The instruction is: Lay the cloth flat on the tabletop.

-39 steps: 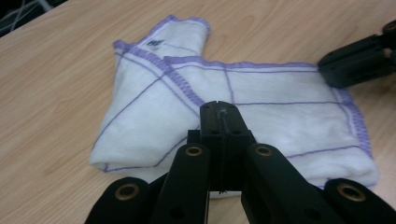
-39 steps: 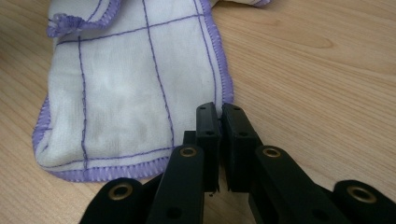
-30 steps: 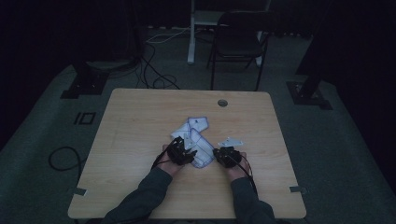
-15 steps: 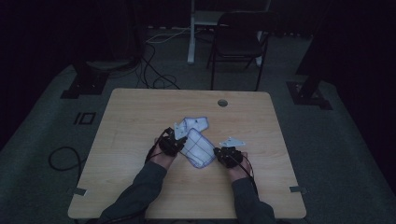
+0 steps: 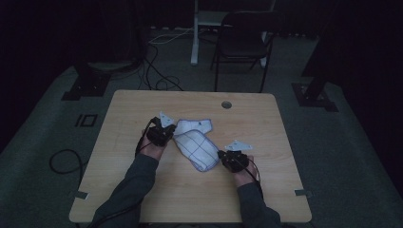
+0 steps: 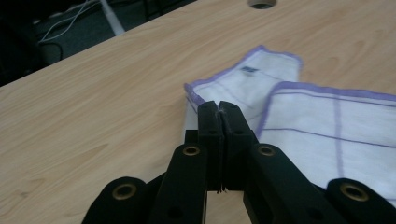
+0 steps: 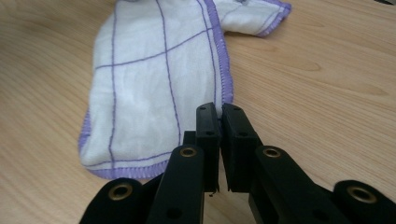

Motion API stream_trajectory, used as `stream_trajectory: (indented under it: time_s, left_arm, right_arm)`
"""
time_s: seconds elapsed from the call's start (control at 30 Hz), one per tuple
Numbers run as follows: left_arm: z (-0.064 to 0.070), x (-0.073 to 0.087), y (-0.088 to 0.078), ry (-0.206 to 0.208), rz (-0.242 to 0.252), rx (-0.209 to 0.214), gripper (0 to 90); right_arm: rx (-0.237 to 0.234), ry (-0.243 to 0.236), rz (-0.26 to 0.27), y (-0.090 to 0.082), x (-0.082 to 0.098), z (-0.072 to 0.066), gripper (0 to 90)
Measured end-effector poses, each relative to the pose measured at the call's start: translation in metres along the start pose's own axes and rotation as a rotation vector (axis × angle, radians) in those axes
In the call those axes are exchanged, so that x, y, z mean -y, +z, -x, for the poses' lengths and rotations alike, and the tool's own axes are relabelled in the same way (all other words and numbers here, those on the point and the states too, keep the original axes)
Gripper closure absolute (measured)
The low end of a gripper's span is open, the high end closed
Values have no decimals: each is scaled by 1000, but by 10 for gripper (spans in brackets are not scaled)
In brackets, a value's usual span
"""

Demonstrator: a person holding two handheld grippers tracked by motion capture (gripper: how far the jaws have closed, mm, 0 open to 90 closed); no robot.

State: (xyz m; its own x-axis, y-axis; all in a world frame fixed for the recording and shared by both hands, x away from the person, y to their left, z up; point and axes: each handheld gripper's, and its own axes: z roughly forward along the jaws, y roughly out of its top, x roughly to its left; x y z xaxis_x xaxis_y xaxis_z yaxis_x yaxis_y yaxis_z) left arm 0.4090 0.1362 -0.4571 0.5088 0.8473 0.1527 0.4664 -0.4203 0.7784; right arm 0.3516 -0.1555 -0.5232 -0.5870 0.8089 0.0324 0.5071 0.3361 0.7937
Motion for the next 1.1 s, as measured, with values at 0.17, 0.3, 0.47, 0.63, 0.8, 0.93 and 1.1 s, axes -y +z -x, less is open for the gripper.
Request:
stream_trajectory:
  time_s: [0.17, 0.3, 0.47, 0.63, 0.8, 0.93, 1.1]
  left_arm:
    - [-15, -1, 3, -27, -12, -27, 891]
    - [-27, -1, 5, -36, -29, -55, 891]
    - [-44, 1, 10, -67, -56, -82, 891]
    - [-55, 8, 15, -79, -74, -101, 890]
    - [-62, 16, 20, -98, -97, -110, 890]
    - [-66, 23, 23, -120, -114, -117, 889]
    - [-70, 28, 25, -133, -128, -119, 877]
  right_arm:
    - [-13, 5, 13, -6, 0, 0, 867]
    - [-33, 12, 19, -11, 0, -3, 867]
    - [-57, 0, 29, -16, 0, -13, 867]
    - [-121, 4, 45, -19, -1, -22, 866]
    - [-217, 7, 40, -16, 3, -40, 866]
    - [-248, -25, 31, -12, 2, -55, 866]
    - [-271, -64, 22, -8, 0, -67, 866]
